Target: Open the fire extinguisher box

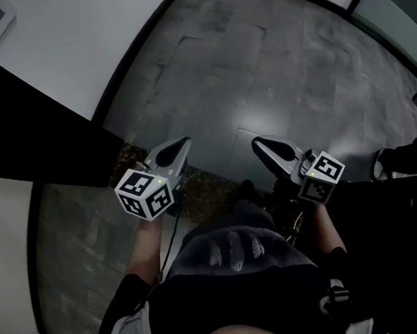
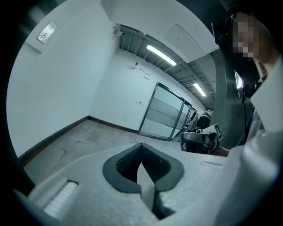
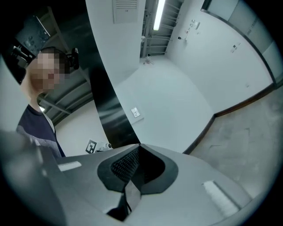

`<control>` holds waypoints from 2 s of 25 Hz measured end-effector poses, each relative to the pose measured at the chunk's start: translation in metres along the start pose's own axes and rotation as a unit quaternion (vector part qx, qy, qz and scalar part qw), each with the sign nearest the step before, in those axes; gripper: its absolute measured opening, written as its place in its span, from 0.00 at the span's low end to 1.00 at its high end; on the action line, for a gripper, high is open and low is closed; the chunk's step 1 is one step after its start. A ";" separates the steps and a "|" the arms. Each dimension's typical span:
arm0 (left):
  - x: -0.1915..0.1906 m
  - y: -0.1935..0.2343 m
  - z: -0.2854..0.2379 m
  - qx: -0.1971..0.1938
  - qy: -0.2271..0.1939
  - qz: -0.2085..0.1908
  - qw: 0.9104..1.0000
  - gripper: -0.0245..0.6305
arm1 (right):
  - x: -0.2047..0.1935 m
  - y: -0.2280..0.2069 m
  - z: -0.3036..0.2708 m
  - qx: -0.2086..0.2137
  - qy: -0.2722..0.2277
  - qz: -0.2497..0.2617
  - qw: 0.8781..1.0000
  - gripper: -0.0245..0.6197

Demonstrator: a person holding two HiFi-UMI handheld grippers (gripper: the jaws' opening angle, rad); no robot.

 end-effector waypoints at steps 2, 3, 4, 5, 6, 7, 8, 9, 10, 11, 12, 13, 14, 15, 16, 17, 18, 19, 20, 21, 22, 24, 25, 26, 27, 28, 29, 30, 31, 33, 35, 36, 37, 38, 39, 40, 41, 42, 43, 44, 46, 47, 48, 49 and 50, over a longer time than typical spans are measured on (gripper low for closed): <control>0.009 -0.004 -0.030 -0.011 0.012 -0.011 1.000 0.04 | 0.014 -0.023 0.006 0.004 -0.002 -0.003 1.000 0.04; 0.014 -0.008 -0.046 -0.017 0.019 -0.018 0.999 0.04 | 0.021 -0.036 0.010 0.006 -0.002 -0.007 1.000 0.04; 0.018 -0.010 -0.061 -0.021 0.025 -0.025 0.999 0.04 | 0.027 -0.049 0.013 0.006 -0.001 -0.013 1.000 0.04; 0.022 -0.011 -0.077 -0.021 0.029 -0.029 0.999 0.04 | 0.033 -0.062 0.016 0.007 0.000 -0.018 1.000 0.04; 0.027 -0.010 -0.092 -0.020 0.032 -0.031 0.999 0.04 | 0.038 -0.076 0.018 0.007 0.004 -0.020 1.000 0.04; 0.031 -0.009 -0.106 -0.018 0.032 -0.032 0.999 0.04 | 0.043 -0.089 0.019 0.007 0.010 -0.021 1.000 0.04; 0.035 -0.008 -0.120 -0.017 0.032 -0.033 0.999 0.04 | 0.046 -0.101 0.020 0.010 0.018 -0.020 1.000 0.04; 0.039 -0.008 -0.133 -0.016 0.030 -0.035 0.999 0.04 | 0.049 -0.113 0.020 0.014 0.025 -0.019 0.999 0.04; 0.042 -0.008 -0.146 -0.016 0.030 -0.038 0.999 0.04 | 0.052 -0.125 0.019 0.020 0.032 -0.019 0.999 0.04; 0.045 -0.008 -0.158 -0.015 0.031 -0.043 0.999 0.04 | 0.056 -0.136 0.017 0.025 0.038 -0.021 0.999 0.04; 0.048 -0.006 -0.167 -0.014 0.034 -0.048 0.998 0.04 | 0.060 -0.145 0.014 0.030 0.043 -0.022 0.998 0.04; 0.050 -0.004 -0.174 -0.012 0.040 -0.054 0.998 0.04 | 0.063 -0.150 0.011 0.037 0.047 -0.022 0.998 0.04; 0.052 -0.001 -0.179 -0.010 0.046 -0.059 0.997 0.04 | 0.066 -0.153 0.007 0.045 0.048 -0.021 0.998 0.04; 0.055 0.003 -0.182 -0.008 0.049 -0.065 0.997 0.04 | 0.069 -0.156 0.003 0.051 0.048 -0.020 0.997 0.04; 0.060 0.009 -0.185 -0.008 0.048 -0.070 0.996 0.04 | 0.073 -0.160 -0.002 0.054 0.047 -0.020 0.997 0.04; 0.066 0.015 -0.188 -0.009 0.045 -0.076 0.996 0.04 | 0.076 -0.166 -0.008 0.052 0.043 -0.021 0.997 0.04; 0.073 0.020 -0.191 -0.013 0.040 -0.084 0.996 0.04 | 0.080 -0.172 -0.015 0.048 0.039 -0.023 0.998 0.04; 0.078 0.025 -0.194 -0.019 0.038 -0.093 0.995 0.04 | 0.083 -0.177 -0.021 0.044 0.035 -0.025 0.998 0.04; 0.082 0.030 -0.196 -0.024 0.038 -0.101 0.994 0.04 | 0.085 -0.181 -0.027 0.043 0.032 -0.026 0.998 0.04; 0.083 0.035 -0.199 -0.026 0.039 -0.107 0.993 0.04 | 0.086 -0.183 -0.032 0.043 0.031 -0.027 0.998 0.04; 0.083 0.042 -0.202 -0.028 0.039 -0.109 0.993 0.04 | 0.087 -0.185 -0.037 0.043 0.032 -0.025 0.998 0.04; 0.084 0.059 -0.208 -0.033 0.034 -0.102 0.994 0.04 | 0.088 -0.191 -0.047 0.038 0.036 -0.019 0.998 0.04; 0.087 0.071 -0.212 -0.040 0.030 -0.096 0.994 0.04 | 0.090 -0.195 -0.057 0.030 0.036 -0.016 0.999 0.04; 0.093 0.087 -0.216 -0.049 0.028 -0.090 0.994 0.04 | 0.095 -0.201 -0.071 0.020 0.035 -0.014 0.999 0.04; 0.101 0.108 -0.219 -0.057 0.028 -0.083 0.995 0.04 | 0.100 -0.207 -0.091 0.008 0.035 -0.013 0.999 0.04; 0.110 0.132 -0.221 -0.065 0.029 -0.076 0.995 0.04 | 0.105 -0.213 -0.114 -0.006 0.037 -0.016 0.999 0.04; 0.120 0.156 -0.221 -0.071 0.031 -0.070 0.995 0.04 | 0.111 -0.220 -0.138 -0.019 0.039 -0.021 0.999 0.04; 0.129 0.177 -0.220 -0.076 0.031 -0.066 0.994 0.04 | 0.116 -0.227 -0.159 -0.032 0.040 -0.028 0.998 0.04; 0.136 0.193 -0.219 -0.080 0.029 -0.063 0.994 0.04 | 0.120 -0.234 -0.176 -0.041 0.039 -0.040 0.998 0.04; 0.144 0.207 -0.217 -0.080 0.026 -0.062 0.995 0.04 | 0.127 -0.243 -0.190 -0.046 0.030 -0.069 0.996 0.04; 0.143 0.208 -0.219 -0.078 0.029 -0.065 0.994 0.04 | 0.129 -0.242 -0.188 -0.042 0.022 -0.082 0.996 0.04; 0.142 0.208 -0.221 -0.078 0.033 -0.067 0.994 0.04 | 0.129 -0.240 -0.186 -0.043 0.021 -0.079 0.996 0.04; 0.142 0.212 -0.223 -0.077 0.038 -0.068 0.994 0.04 | 0.128 -0.240 -0.186 -0.047 0.020 -0.073 0.996 0.04; 0.144 0.219 -0.225 -0.075 0.043 -0.067 0.994 0.04 | 0.129 -0.240 -0.191 -0.052 0.018 -0.067 0.996 0.04; 0.146 0.230 -0.227 -0.074 0.047 -0.066 0.994 0.04 | 0.130 -0.242 -0.199 -0.057 0.017 -0.063 0.996 0.04; 0.150 0.242 -0.229 -0.074 0.048 -0.063 0.994 0.04 | 0.131 -0.243 -0.210 -0.059 0.017 -0.061 0.996 0.04; 0.154 0.253 -0.230 -0.077 0.047 -0.062 0.994 0.04 | 0.133 -0.244 -0.221 -0.060 0.019 -0.060 0.996 0.04; 0.157 0.262 -0.231 -0.081 0.044 -0.062 0.994 0.04 | 0.135 -0.245 -0.231 -0.061 0.022 -0.059 0.996 0.04; 0.160 0.269 -0.234 -0.087 0.042 -0.062 0.993 0.04 | 0.137 -0.248 -0.239 -0.062 0.025 -0.060 0.996 0.04; 0.162 0.273 -0.239 -0.093 0.041 -0.062 0.993 0.04 | 0.139 -0.252 -0.244 -0.065 0.026 -0.063 0.996 0.04; 0.168 0.285 -0.247 -0.104 0.040 -0.060 0.992 0.04 | 0.144 -0.260 -0.260 -0.068 0.026 -0.068 0.995 0.04; 0.172 0.295 -0.250 -0.109 0.038 -0.057 0.992 0.04 | 0.146 -0.264 -0.274 -0.068 0.028 -0.070 0.995 0.04; 0.176 0.305 -0.252 -0.111 0.036 -0.054 0.992 0.04 | 0.148 -0.268 -0.287 -0.066 0.031 -0.071 0.995 0.04; 0.179 0.313 -0.255 -0.113 0.035 -0.051 0.992 0.04 | 0.149 -0.273 -0.298 -0.064 0.033 -0.071 0.995 0.04; 0.179 0.318 -0.259 -0.116 0.035 -0.049 0.991 0.04 | 0.151 -0.277 -0.304 -0.062 0.033 -0.071 0.995 0.04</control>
Point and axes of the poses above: the fingertips, and each gripper's own axes: z backward along the fingers, y to its left, x out of its top, the point moved 1 cm from there along z, backward along the fingers, and after that the axes turned 8 degrees about -x, right-handed, at the moved point
